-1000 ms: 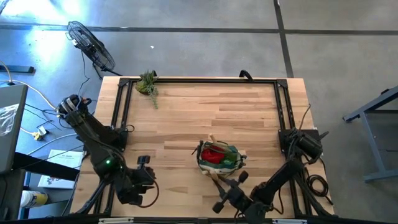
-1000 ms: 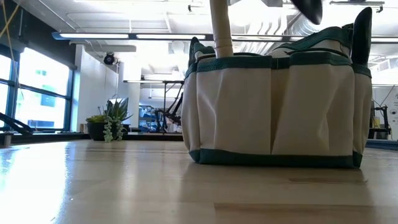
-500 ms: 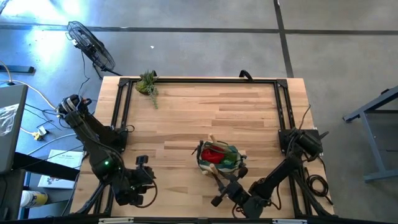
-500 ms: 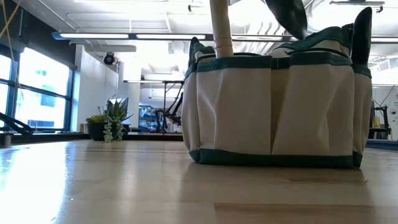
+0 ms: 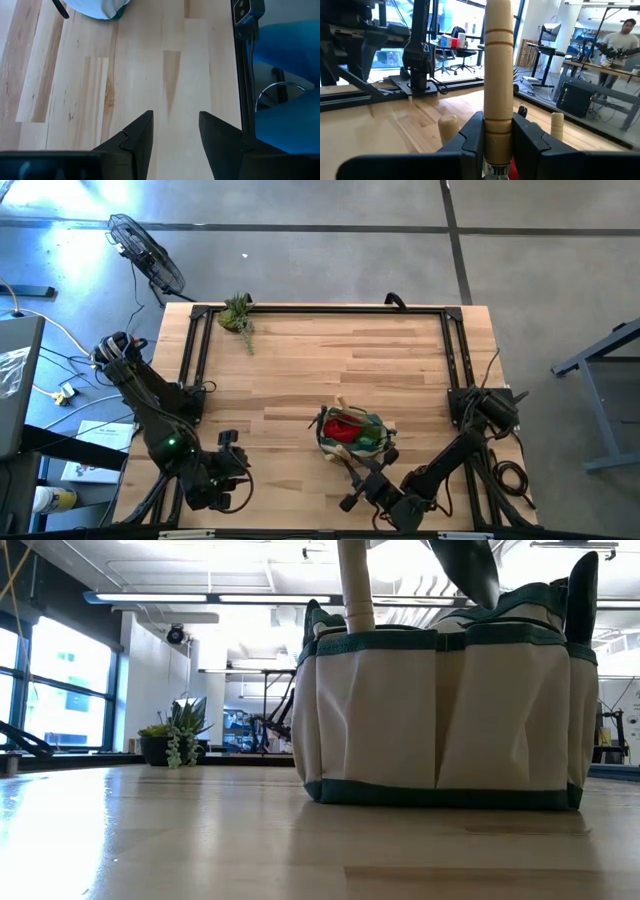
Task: Pick & Place Garden tools in Gardening bag
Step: Put the trowel into the light brown gardening bag
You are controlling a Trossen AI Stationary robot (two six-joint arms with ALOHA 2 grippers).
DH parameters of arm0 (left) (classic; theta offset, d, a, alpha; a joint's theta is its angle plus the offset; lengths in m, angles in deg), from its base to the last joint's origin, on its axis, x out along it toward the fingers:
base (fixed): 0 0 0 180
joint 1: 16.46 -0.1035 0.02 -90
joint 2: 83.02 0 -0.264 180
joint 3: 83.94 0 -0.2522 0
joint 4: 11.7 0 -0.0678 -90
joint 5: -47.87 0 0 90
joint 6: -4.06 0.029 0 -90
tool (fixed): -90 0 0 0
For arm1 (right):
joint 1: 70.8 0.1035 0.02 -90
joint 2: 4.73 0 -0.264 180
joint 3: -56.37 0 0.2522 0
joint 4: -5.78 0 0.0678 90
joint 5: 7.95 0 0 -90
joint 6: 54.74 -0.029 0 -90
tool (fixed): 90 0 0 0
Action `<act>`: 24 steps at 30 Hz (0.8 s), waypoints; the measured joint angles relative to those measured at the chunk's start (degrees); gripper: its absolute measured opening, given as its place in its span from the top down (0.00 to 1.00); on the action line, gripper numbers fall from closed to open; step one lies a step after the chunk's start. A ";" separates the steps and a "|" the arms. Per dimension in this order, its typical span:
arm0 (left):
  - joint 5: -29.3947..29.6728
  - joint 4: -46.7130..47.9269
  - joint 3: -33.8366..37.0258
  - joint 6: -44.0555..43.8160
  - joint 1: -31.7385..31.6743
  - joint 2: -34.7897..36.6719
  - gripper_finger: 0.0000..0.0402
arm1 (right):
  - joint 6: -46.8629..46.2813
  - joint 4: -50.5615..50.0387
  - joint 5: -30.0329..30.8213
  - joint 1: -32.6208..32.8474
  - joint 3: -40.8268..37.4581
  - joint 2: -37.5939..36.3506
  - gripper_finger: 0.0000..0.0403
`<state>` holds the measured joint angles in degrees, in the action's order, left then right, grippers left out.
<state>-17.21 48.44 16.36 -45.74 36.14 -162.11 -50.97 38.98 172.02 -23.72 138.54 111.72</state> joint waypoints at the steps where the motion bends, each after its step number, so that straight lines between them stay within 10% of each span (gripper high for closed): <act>1: 0.02 -0.01 0.00 0.00 0.00 0.00 0.62 | 0.50 0.00 0.01 -0.04 0.00 -0.08 0.85; 24: 1.62 -0.01 0.00 -0.01 -0.07 0.00 0.62 | -16.02 -0.44 0.03 0.77 -11.08 -7.09 0.85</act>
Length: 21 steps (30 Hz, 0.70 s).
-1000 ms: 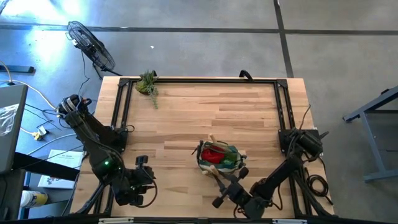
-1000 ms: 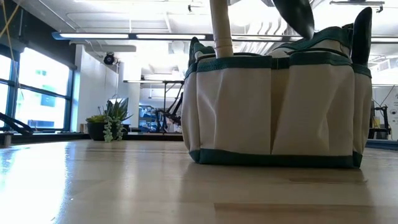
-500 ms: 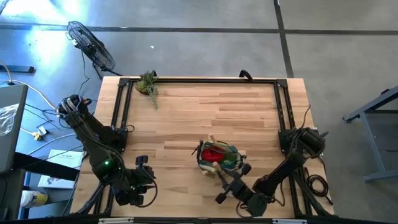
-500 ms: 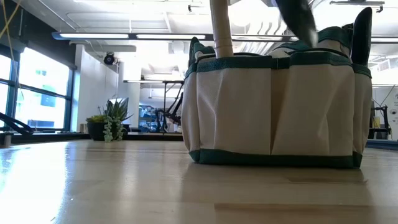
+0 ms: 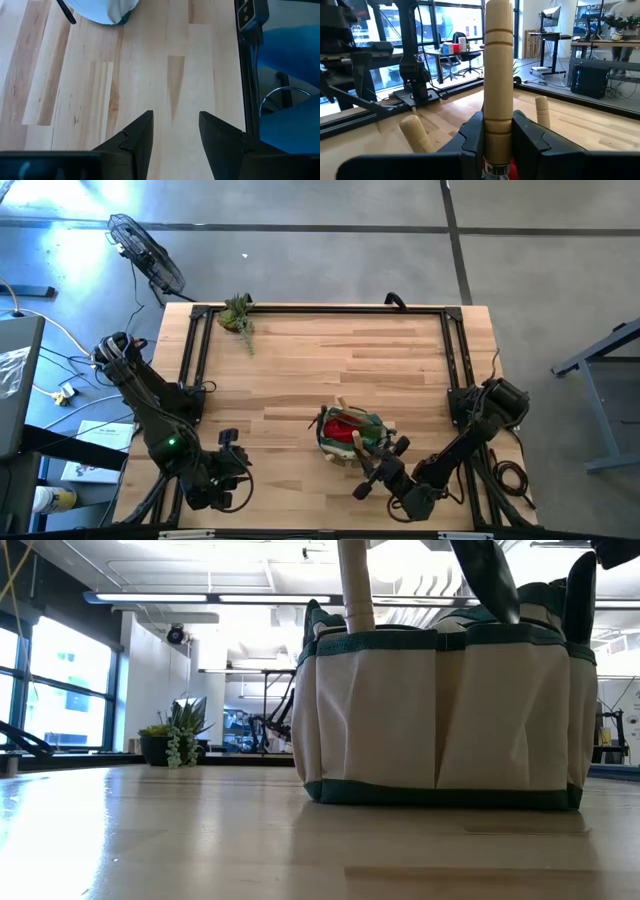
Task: Pick & Place Garden tools in Gardening bag
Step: Put the trowel into the light brown gardening bag
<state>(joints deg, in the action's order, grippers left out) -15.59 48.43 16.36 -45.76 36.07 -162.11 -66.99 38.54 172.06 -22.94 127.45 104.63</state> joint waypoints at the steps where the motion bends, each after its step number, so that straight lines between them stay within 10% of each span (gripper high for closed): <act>1: 0.01 -0.01 0.00 0.00 0.00 0.00 0.62 | -0.05 -0.54 0.00 0.00 0.01 0.00 0.85; 21: 0.07 -0.02 0.00 -0.02 0.00 0.00 0.62 | -19.98 -18.45 -0.12 1.31 0.02 1.95 0.85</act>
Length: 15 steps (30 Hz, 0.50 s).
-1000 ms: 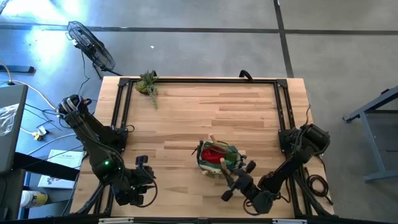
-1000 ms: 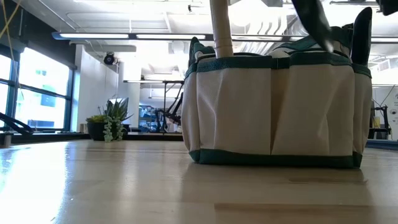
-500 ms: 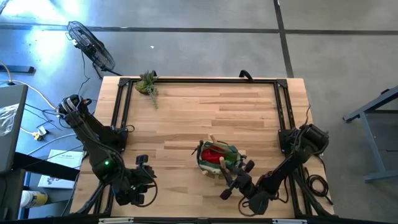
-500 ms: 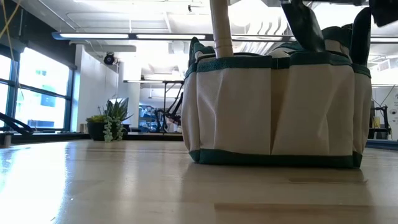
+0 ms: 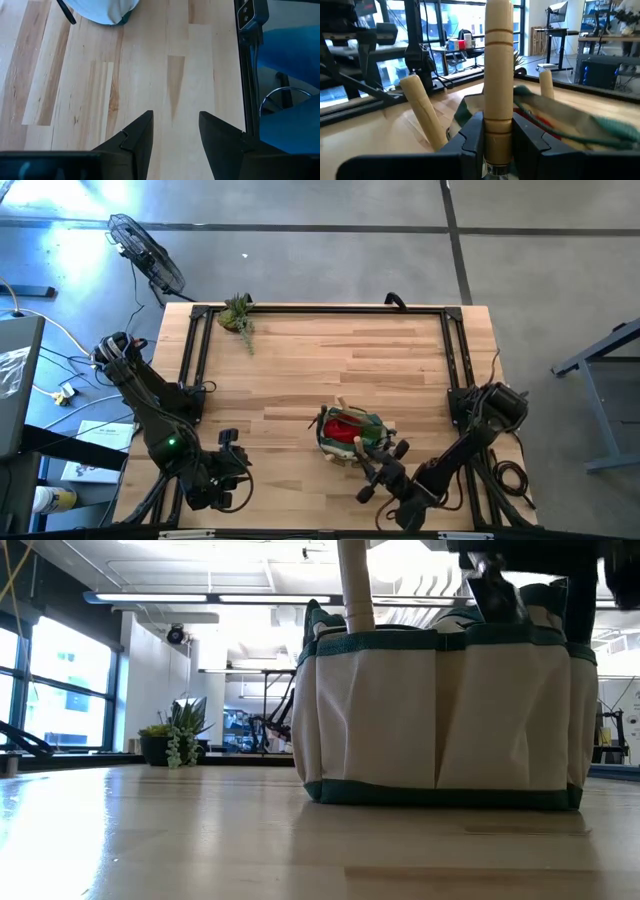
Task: Pick & Place Garden tools in Gardening bag
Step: Put the trowel into the light brown gardening bag
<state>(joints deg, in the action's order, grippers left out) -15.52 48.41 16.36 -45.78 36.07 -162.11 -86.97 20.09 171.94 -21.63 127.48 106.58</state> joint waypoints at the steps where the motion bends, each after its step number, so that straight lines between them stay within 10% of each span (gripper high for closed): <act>1: 0.00 0.00 0.00 0.00 0.00 0.00 0.62 | -3.15 -1.59 0.04 0.02 0.00 0.35 0.85; 15: 0.13 -0.20 0.00 0.00 0.00 0.00 0.62 | -11.98 -5.83 0.38 3.10 -0.02 3.43 0.85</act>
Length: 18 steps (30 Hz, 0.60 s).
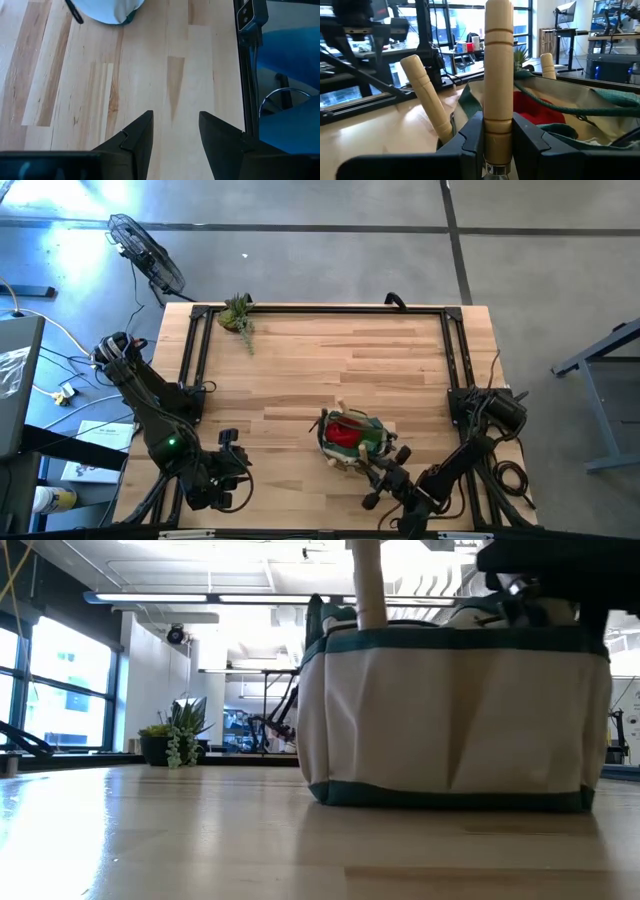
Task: Pick & Place Garden tools in Gardening bag
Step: Put the trowel into the light brown gardening bag
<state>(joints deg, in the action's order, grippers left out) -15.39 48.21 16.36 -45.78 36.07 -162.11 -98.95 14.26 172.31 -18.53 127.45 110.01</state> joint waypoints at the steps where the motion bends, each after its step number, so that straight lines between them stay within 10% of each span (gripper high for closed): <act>1: 0.00 -0.05 0.00 0.00 0.00 0.00 0.62 | -0.90 -0.74 -0.01 0.30 0.00 0.00 0.85; 18: -0.04 -0.15 0.00 0.00 0.00 0.00 0.62 | -2.69 -4.97 -0.66 -0.54 0.00 0.02 0.82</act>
<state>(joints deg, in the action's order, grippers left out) -15.44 48.06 16.36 -45.78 36.07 -162.11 -101.64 9.29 171.65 -19.07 127.45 110.03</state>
